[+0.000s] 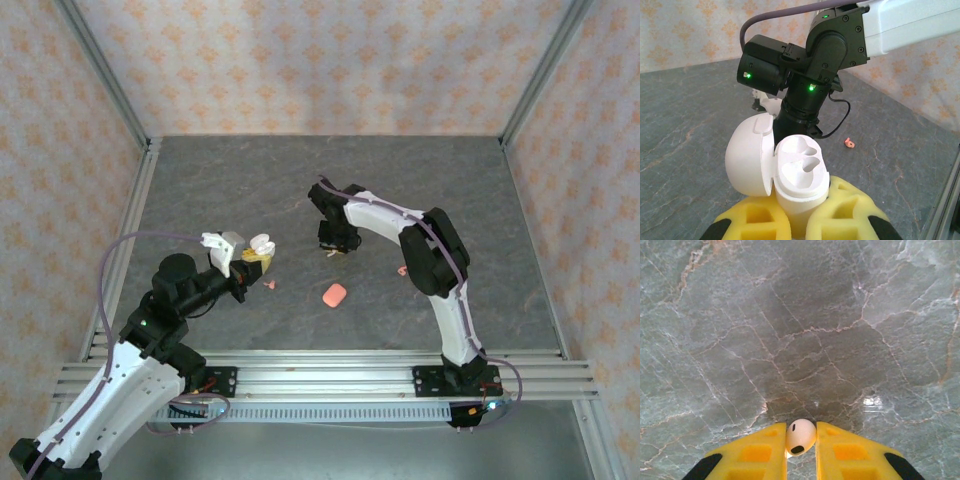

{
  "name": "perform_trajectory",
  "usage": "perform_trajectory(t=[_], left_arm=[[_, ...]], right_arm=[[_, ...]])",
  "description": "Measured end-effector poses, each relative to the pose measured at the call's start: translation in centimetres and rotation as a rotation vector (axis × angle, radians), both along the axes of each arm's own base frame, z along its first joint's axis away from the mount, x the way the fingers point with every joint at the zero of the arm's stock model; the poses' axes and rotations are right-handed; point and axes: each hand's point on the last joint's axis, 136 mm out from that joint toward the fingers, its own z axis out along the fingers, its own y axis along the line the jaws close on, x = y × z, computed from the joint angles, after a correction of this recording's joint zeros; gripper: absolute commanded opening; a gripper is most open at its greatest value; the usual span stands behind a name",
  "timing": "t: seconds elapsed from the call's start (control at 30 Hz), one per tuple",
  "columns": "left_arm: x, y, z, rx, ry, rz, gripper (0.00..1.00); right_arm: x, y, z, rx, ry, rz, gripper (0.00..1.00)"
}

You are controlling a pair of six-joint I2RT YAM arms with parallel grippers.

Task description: Insert the wireless bluetooth earbuds into the charging case

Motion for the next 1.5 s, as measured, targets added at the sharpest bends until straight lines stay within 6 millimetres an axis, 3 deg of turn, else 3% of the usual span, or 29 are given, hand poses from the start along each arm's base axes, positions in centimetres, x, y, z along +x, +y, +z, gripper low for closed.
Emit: perform_trajectory(t=[0.27,0.4,0.5,0.77,0.93,1.13,1.33,1.5], left_arm=[[-0.1,-0.2,0.1,-0.005,-0.003,-0.014,0.00],[-0.3,-0.5,0.3,-0.015,-0.011,-0.035,0.00],[-0.4,-0.8,0.4,-0.020,-0.013,-0.052,0.00],[0.5,-1.8,-0.4,-0.012,0.020,-0.085,0.00],[1.2,-2.5,-0.3,-0.011,0.036,-0.108,0.00],[1.8,-3.3,1.6,-0.031,0.004,-0.132,0.00],[2.2,-3.6,2.6,-0.045,-0.022,-0.142,0.00],[2.2,-3.9,2.8,-0.054,-0.028,-0.156,0.00]], right_arm=[[0.6,-0.9,1.5,-0.095,-0.052,0.094,0.18],[0.5,-1.1,3.3,-0.171,-0.108,0.170,0.18],[-0.1,-1.2,6.0,-0.221,-0.179,0.232,0.18],[-1.6,-0.2,18.2,-0.252,-0.502,0.365,0.18],[-2.9,1.0,24.1,-0.257,-0.659,0.439,0.18],[-5.4,3.6,27.8,-0.255,-0.770,0.567,0.17],[-8.6,5.9,29.9,-0.206,-0.840,0.706,0.16],[-9.7,6.4,31.4,-0.133,-0.879,0.743,0.16]])
